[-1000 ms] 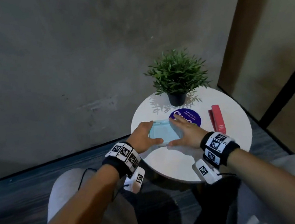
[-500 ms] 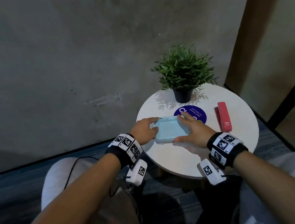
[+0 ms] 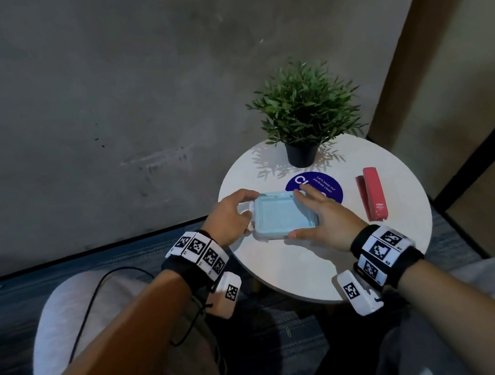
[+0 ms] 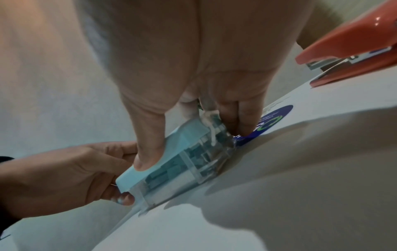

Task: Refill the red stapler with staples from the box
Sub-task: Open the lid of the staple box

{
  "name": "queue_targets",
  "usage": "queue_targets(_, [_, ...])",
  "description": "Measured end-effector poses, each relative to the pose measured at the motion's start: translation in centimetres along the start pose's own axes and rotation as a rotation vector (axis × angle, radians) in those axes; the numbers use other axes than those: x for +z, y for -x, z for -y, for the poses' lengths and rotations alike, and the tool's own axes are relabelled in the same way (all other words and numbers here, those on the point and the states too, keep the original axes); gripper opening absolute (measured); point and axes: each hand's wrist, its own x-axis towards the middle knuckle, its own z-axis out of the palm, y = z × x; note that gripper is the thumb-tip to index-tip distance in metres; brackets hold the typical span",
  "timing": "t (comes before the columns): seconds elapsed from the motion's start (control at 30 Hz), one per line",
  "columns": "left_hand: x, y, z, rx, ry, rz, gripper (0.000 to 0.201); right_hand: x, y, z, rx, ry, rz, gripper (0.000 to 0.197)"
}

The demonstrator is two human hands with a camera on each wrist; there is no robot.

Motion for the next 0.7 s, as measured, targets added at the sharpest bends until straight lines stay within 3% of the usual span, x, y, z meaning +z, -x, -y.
queue_targets(0.13, [0.0, -0.1, 0.0, 0.027, -0.227, 0.013, 0.052, -0.1, -0.2, -0.1, -0.009, 0.005, 0.004, 0.099])
queue_targets(0.23, [0.4, 0.0, -0.5, 0.087, -0.332, -0.154, 0.036, -0.2, -0.4, -0.2, -0.010, 0.003, 0.021, 0.098])
queue_targets(0.3, [0.6, 0.0, -0.8, 0.052, -0.290, -0.199, 0.031, -0.6, -0.6, -0.5, -0.002, -0.054, 0.039, 0.091])
queue_targets(0.43, [1.2, 0.3, -1.5, -0.043, -0.190, -0.074, 0.035, -1.7, -1.1, -1.3, 0.131, -0.373, 0.014, 0.073])
queue_targets(0.57, [1.4, 0.5, -1.7, -0.095, 0.092, -0.042, 0.031, -2.8, -1.5, -1.7, 0.241, -0.324, -0.024, 0.061])
queue_targets(0.7, [1.4, 0.5, -1.8, -0.145, 0.224, -0.025, 0.030, -2.9, -1.2, -1.8, 0.249, -0.376, 0.072, 0.038])
